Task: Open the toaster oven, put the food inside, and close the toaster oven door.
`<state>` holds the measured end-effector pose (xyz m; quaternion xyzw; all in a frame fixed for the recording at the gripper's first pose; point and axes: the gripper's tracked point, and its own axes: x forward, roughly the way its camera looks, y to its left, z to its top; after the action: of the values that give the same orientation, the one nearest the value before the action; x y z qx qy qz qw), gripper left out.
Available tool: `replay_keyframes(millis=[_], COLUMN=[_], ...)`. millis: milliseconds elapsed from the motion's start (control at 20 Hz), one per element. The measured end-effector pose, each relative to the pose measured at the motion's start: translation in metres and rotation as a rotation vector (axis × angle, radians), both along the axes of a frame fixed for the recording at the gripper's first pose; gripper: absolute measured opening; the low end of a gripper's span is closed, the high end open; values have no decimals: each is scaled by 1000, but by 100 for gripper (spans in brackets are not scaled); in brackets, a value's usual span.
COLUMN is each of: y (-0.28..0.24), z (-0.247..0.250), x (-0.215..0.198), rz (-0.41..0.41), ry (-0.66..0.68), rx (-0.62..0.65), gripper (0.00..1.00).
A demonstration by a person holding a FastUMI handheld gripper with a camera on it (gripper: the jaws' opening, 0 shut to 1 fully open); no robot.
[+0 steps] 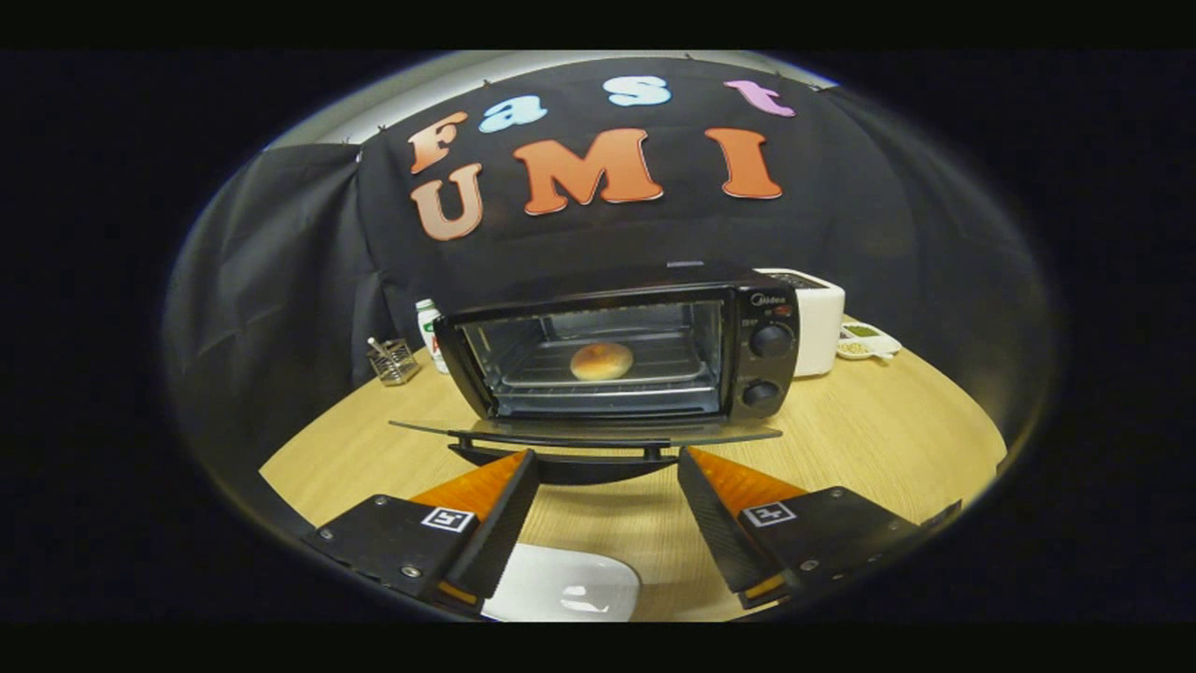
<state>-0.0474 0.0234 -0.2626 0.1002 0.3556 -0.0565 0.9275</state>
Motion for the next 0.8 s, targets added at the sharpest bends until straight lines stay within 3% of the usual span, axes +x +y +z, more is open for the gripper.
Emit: replay_keyframes(millis=[450,650,800], y=[-17,-22,-22], z=[25,30,10], x=[62,99,111], rz=[-23,0,32], ry=[-137,-211,-181], rx=[37,-20,-87], gripper=[89,88,87])
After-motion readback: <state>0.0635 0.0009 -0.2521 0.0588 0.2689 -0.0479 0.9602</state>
